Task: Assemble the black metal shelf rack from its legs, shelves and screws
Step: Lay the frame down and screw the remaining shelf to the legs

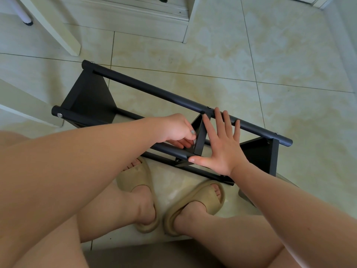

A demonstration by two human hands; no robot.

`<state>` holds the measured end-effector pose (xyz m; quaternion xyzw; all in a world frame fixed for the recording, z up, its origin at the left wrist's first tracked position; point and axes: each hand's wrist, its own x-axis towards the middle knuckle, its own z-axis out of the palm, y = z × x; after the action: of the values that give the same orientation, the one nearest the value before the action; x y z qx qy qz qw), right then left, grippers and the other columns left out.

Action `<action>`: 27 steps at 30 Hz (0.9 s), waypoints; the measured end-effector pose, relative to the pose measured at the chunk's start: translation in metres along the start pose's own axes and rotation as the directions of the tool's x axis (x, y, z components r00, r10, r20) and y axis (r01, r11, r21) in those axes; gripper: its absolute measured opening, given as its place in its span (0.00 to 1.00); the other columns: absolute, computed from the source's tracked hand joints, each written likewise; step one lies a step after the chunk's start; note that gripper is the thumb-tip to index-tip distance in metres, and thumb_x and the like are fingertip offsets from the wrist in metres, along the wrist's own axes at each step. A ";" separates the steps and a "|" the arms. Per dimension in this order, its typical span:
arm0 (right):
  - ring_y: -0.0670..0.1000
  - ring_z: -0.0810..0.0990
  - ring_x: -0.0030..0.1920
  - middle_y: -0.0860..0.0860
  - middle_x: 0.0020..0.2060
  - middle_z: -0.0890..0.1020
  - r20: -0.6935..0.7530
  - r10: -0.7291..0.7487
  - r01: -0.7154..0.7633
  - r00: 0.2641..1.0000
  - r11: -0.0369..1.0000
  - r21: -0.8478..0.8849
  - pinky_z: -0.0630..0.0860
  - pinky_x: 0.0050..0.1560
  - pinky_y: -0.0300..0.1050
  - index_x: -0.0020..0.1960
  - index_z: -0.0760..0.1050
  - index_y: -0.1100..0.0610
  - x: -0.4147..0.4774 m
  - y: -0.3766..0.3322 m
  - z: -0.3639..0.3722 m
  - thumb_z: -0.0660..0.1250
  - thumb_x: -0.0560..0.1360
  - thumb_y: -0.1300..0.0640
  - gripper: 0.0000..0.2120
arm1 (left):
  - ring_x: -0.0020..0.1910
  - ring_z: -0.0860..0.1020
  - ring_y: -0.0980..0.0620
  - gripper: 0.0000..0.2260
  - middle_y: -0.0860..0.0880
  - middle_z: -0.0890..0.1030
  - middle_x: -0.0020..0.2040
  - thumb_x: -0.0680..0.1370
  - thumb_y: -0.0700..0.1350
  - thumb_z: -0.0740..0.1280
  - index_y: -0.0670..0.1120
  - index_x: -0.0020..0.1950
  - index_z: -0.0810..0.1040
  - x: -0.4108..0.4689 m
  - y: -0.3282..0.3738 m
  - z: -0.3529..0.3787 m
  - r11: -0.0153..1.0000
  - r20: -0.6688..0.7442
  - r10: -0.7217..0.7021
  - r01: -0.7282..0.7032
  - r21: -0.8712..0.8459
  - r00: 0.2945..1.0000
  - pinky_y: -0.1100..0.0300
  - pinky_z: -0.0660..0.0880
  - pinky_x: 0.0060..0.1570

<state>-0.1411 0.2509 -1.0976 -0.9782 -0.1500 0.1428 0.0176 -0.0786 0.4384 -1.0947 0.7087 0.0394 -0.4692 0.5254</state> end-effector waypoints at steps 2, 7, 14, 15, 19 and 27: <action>0.59 0.30 0.79 0.56 0.81 0.35 0.003 0.000 0.000 1.000 1.000 -0.002 0.35 0.76 0.70 0.82 0.36 0.48 0.000 0.000 0.000 0.46 0.63 0.14 0.59 | 0.45 0.85 0.50 0.10 0.44 0.85 0.49 0.81 0.40 0.67 0.39 0.62 0.78 -0.001 0.001 0.001 1.000 0.009 -0.015 0.015 -0.013 1.000 0.58 0.82 0.46; 0.59 0.30 0.79 0.56 0.81 0.35 0.004 0.002 -0.002 1.000 1.000 -0.009 0.35 0.76 0.70 0.82 0.36 0.48 0.000 0.000 0.000 0.45 0.63 0.14 0.59 | 0.40 0.84 0.55 0.04 0.48 0.85 0.43 0.81 0.41 0.67 0.42 0.55 0.78 -0.002 0.003 0.001 0.988 0.001 -0.104 0.104 -0.117 0.995 0.62 0.82 0.41; 0.60 0.30 0.79 0.56 0.81 0.35 0.014 0.006 -0.006 1.000 1.000 -0.013 0.36 0.76 0.70 0.82 0.37 0.48 -0.001 -0.001 -0.002 0.43 0.62 0.14 0.60 | 0.40 0.84 0.56 0.04 0.52 0.86 0.36 0.82 0.42 0.65 0.44 0.50 0.78 -0.001 0.000 0.000 0.982 0.017 -0.168 0.169 -0.087 0.986 0.63 0.80 0.43; 0.60 0.30 0.79 0.56 0.81 0.35 0.015 0.007 -0.007 1.000 1.000 -0.013 0.36 0.76 0.70 0.82 0.37 0.48 -0.001 -0.001 -0.002 0.43 0.62 0.14 0.60 | 0.40 0.84 0.56 0.04 0.53 0.86 0.35 0.83 0.43 0.65 0.45 0.50 0.78 -0.001 0.001 0.000 0.983 0.014 -0.169 0.170 -0.073 0.985 0.63 0.80 0.42; 0.60 0.30 0.79 0.56 0.81 0.35 0.015 0.006 -0.006 1.000 1.000 -0.005 0.35 0.76 0.70 0.83 0.37 0.49 0.000 -0.001 -0.002 0.46 0.63 0.14 0.60 | 0.40 0.83 0.56 0.04 0.53 0.85 0.35 0.83 0.42 0.65 0.47 0.49 0.78 -0.002 0.002 0.000 0.988 0.006 -0.155 0.155 -0.016 0.988 0.64 0.79 0.40; 0.60 0.31 0.79 0.56 0.81 0.35 0.011 0.005 -0.005 1.000 1.000 -0.005 0.34 0.76 0.70 0.83 0.39 0.49 0.000 -0.001 -0.002 0.46 0.63 0.14 0.59 | 0.46 0.81 0.52 0.05 0.51 0.83 0.44 0.83 0.42 0.63 0.47 0.50 0.79 -0.004 0.004 0.000 0.979 0.028 -0.083 0.076 0.187 0.996 0.54 0.79 0.57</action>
<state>-0.1412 0.2518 -1.0953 -0.9778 -0.1481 0.1477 0.0142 -0.0787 0.4389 -1.0892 0.7440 0.0143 -0.5039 0.4385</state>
